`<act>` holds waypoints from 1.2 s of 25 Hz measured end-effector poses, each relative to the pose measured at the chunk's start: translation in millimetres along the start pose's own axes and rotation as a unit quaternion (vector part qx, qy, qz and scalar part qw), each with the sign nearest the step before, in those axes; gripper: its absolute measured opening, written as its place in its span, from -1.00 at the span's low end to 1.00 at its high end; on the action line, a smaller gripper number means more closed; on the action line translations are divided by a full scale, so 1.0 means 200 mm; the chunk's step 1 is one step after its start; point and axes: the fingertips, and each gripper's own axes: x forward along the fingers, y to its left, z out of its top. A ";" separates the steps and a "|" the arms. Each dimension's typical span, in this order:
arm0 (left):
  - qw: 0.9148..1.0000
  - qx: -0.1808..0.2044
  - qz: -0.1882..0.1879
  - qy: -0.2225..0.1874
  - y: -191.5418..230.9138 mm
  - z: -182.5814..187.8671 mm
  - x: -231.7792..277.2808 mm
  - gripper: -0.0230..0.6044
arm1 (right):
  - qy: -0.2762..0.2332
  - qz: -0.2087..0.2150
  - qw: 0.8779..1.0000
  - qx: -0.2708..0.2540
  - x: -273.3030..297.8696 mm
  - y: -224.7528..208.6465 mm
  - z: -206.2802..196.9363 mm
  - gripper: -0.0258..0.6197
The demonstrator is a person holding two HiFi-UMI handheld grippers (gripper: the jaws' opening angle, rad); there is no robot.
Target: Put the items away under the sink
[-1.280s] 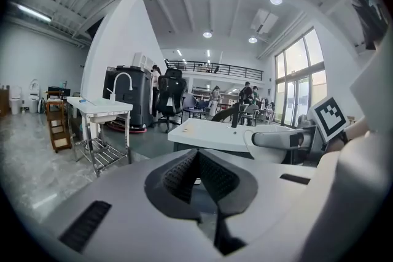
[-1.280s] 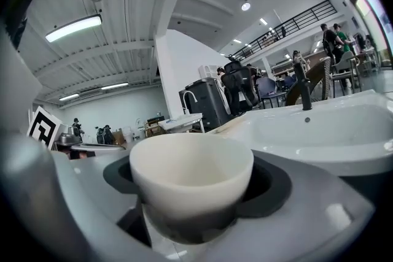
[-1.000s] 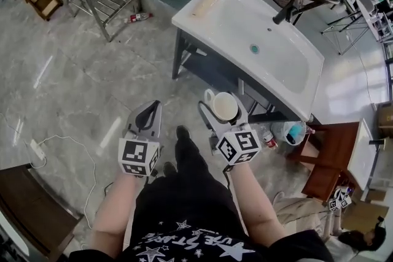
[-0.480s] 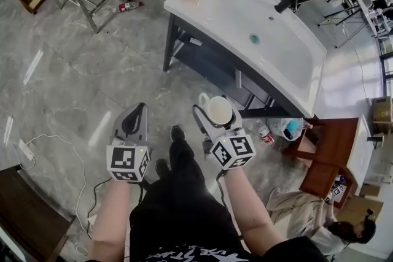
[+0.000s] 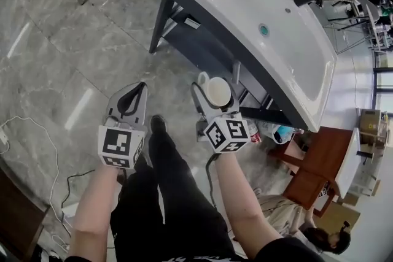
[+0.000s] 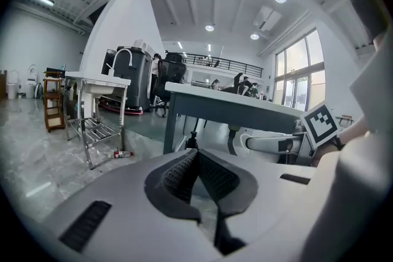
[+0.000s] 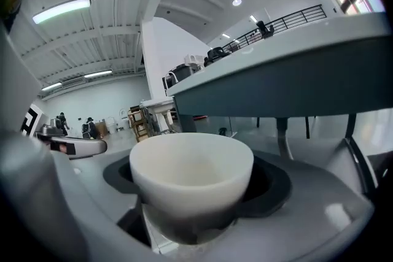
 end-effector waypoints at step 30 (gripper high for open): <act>0.997 0.038 -0.065 -0.018 0.11 -0.39 1.12 -0.90 | -0.039 -0.149 0.985 -0.080 0.99 -0.98 -0.29 0.35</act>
